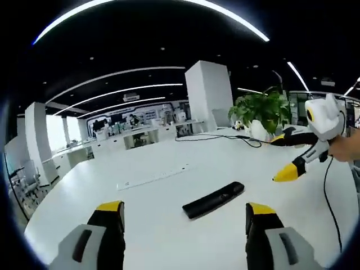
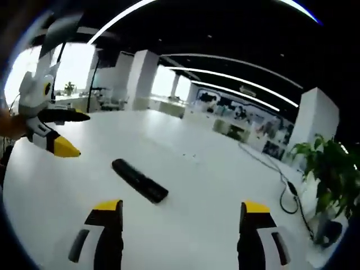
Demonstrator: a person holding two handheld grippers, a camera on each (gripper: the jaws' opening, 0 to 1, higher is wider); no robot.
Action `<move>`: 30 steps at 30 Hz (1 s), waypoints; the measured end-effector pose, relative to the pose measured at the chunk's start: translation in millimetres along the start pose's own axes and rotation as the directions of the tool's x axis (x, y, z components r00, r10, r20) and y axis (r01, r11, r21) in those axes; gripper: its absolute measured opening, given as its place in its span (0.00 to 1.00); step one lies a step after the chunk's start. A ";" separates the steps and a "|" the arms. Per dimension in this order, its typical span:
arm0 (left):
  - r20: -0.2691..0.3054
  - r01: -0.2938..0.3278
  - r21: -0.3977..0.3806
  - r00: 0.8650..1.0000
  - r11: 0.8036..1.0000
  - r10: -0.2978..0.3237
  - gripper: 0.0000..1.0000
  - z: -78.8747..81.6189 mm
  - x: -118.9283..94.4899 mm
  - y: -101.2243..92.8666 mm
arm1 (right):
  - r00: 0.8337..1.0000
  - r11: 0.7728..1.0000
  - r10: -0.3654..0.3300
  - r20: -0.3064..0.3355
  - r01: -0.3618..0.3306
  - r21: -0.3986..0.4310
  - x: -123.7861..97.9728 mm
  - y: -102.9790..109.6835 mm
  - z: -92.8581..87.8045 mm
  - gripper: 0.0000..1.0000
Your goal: Press the specified remote control buttons in sequence, fully releasing each button before pressing the next.
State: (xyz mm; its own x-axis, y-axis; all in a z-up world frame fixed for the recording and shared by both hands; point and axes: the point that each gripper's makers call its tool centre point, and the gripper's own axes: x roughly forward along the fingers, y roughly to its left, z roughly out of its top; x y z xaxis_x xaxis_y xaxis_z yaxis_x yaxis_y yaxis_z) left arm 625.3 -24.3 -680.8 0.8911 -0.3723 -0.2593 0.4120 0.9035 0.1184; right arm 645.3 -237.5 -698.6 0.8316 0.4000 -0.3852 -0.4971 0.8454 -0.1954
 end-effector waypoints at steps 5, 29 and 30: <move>-0.027 -0.003 0.023 1.000 1.000 0.004 0.92 -1.0 -28.1 -13.2 | 1.000 0.999 -0.012 -0.014 0.013 0.034 -28.9 7.3 0.5 0.82; -0.090 -0.029 -0.032 0.996 0.999 0.026 0.90 5.6 -125.4 -61.2 | 0.993 0.985 -0.083 -0.080 0.094 0.146 -150.0 34.6 -16.9 0.78; -0.094 -0.028 -0.034 0.995 0.999 0.025 0.90 5.1 -127.4 -62.8 | 0.993 0.984 -0.087 -0.079 0.098 0.149 -152.6 34.3 -17.2 0.78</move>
State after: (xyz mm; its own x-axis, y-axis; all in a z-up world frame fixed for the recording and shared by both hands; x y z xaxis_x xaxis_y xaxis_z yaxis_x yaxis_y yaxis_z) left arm 486.9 -34.6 -650.2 0.8792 -0.3284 -0.3452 0.3803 0.9201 0.0932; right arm 497.1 -275.6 -662.1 0.8493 0.2960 -0.4370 -0.3711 0.9237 -0.0955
